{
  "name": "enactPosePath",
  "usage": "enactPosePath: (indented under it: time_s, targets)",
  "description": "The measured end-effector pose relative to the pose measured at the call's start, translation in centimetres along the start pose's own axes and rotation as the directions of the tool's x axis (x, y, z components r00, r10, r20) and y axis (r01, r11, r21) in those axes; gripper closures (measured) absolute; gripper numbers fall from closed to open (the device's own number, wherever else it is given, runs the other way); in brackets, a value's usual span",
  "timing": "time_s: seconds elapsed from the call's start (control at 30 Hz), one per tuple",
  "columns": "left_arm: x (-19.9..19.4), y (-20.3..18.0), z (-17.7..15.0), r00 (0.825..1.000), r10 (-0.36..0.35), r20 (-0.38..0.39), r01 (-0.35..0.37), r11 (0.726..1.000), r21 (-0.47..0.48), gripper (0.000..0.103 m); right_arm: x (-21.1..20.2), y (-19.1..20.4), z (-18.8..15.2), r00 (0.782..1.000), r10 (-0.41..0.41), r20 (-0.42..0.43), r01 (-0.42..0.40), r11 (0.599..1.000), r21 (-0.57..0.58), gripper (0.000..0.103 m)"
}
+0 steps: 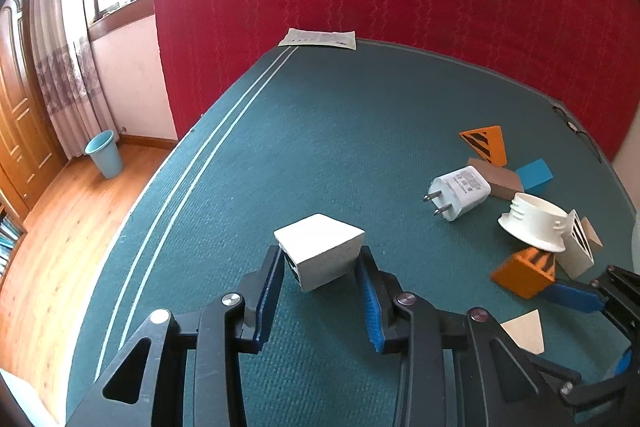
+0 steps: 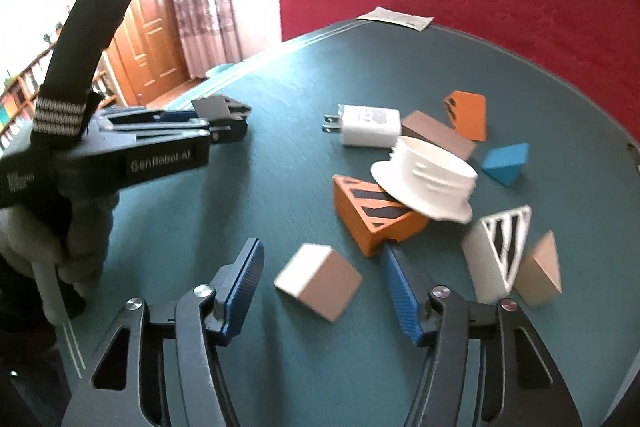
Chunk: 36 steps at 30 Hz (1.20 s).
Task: Organize rigid objects
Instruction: 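Grasp the beige wooden block with the right tool while the left tool holds the white wedge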
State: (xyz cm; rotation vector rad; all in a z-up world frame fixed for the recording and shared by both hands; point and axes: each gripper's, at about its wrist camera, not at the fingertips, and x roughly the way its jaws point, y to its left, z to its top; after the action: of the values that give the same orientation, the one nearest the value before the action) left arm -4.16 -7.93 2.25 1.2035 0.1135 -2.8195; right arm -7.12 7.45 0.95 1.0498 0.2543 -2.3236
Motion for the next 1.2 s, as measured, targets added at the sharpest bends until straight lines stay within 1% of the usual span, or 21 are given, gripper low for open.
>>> enactPosePath:
  time_s: [0.07, 0.13, 0.27, 0.37, 0.43, 0.5, 0.57, 0.67, 0.7, 0.93, 1.07, 1.2]
  targets:
    - [0.0, 0.2, -0.1, 1.000, -0.001, -0.001, 0.001, 1.000, -0.004, 0.064, 0.3, 0.0, 0.1, 1.000, 0.010, -0.004, -0.010, 1.000, -0.014, 0.043]
    - [0.0, 0.4, -0.2, 1.000, 0.000, -0.001, 0.000, 1.000, -0.007, 0.064, 0.6, 0.2, -0.2, 1.000, 0.013, -0.022, -0.013, 0.999, -0.031, 0.049]
    - [0.0, 0.4, -0.3, 1.000, 0.005, -0.002, -0.005, 1.000, -0.009, 0.064, 0.0, 0.7, -1.1, 1.000, 0.014, -0.019, -0.015, 0.998, -0.057, 0.049]
    - [-0.1, 0.4, -0.3, 1.000, 0.006, -0.002, -0.006, 1.000, -0.006, 0.064, -0.6, 1.1, -1.7, 1.000, 0.016, -0.019, -0.017, 0.997, -0.069, 0.053]
    - [-0.1, 0.1, -0.3, 1.000, 0.007, -0.001, -0.007, 1.000, 0.001, 0.065, -0.9, 1.5, -2.1, 1.000, -0.007, -0.015, 0.006, 0.997, -0.075, 0.057]
    - [-0.2, -0.1, -0.4, 1.000, 0.005, 0.001, -0.005, 1.000, 0.007, 0.065, -1.1, 1.7, -2.3, 1.000, -0.023, -0.008, 0.023, 0.998, -0.065, 0.059]
    - [-0.3, -0.3, -0.5, 1.000, 0.003, 0.002, -0.003, 1.000, 0.013, 0.064, -1.1, 2.1, -2.4, 0.998, -0.060, -0.003, 0.060, 0.996, -0.064, 0.060]
    - [-0.3, -0.5, -0.6, 1.000, -0.002, 0.003, 0.002, 1.000, 0.022, 0.064, -1.1, 2.6, -2.2, 0.995, -0.103, 0.000, 0.103, 0.993, -0.065, 0.065]
    - [-0.4, -0.6, -0.7, 1.000, -0.003, 0.004, 0.003, 1.000, 0.024, 0.064, -1.1, 2.5, -2.2, 0.994, -0.109, 0.000, 0.109, 0.992, -0.058, 0.068]
    - [-0.5, -1.0, -0.8, 1.000, -0.005, 0.006, 0.005, 1.000, 0.028, 0.064, -1.9, 2.1, -2.9, 0.987, -0.159, 0.001, 0.159, 0.987, 0.012, 0.068]
    - [-0.8, -1.5, -1.1, 1.000, -0.014, 0.005, 0.013, 0.999, 0.041, 0.064, -2.8, 1.6, -3.4, 0.987, -0.161, 0.005, 0.161, 0.986, 0.051, 0.069]
    - [-1.5, -2.3, -1.3, 1.000, -0.027, 0.012, 0.026, 0.998, 0.062, 0.065, -4.7, 0.3, -4.1, 0.987, -0.159, 0.023, 0.155, 0.981, 0.116, 0.069]
